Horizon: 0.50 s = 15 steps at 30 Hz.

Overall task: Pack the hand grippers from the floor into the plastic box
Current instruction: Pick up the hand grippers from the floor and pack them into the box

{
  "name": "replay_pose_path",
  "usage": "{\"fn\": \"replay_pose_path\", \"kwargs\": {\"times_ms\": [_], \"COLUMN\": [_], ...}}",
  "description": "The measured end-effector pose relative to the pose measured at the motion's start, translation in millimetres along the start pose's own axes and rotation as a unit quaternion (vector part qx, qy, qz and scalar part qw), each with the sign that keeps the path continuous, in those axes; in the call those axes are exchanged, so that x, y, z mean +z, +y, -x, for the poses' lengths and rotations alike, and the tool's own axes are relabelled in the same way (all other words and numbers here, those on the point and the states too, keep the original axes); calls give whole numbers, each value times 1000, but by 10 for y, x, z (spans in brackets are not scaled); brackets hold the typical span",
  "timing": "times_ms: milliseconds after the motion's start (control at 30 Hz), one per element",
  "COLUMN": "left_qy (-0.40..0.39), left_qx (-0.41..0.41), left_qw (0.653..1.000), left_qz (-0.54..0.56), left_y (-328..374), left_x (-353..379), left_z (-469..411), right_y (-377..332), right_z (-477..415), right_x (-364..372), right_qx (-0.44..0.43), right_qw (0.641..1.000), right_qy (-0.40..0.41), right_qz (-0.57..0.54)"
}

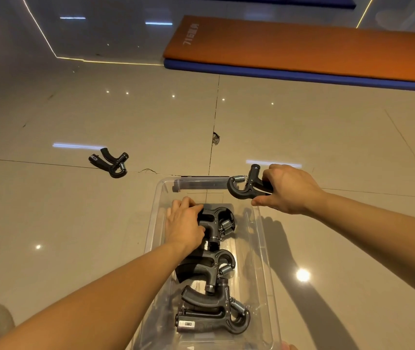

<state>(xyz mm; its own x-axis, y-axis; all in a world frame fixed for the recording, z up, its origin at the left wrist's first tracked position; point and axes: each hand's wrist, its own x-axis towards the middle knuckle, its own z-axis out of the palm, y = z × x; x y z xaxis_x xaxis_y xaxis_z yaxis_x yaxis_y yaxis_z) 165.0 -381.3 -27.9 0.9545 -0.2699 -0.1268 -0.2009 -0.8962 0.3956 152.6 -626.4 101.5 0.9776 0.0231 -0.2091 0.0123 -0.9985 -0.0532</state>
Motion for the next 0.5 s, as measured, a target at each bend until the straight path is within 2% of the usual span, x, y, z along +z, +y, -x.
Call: {"fn": "replay_pose_path", "kwargs": {"times_ms": [500], "left_qy": [-8], "left_qx": [-40], "left_qw": [997], "left_qz": [61], "left_y": [-35], "left_x": [-19], "left_z": [-24], "right_y": [-13], "right_z": [6], "right_x": [0], "right_qx": [1], "right_qw": [1000], "right_qy": [3], "right_qz": [10]}}
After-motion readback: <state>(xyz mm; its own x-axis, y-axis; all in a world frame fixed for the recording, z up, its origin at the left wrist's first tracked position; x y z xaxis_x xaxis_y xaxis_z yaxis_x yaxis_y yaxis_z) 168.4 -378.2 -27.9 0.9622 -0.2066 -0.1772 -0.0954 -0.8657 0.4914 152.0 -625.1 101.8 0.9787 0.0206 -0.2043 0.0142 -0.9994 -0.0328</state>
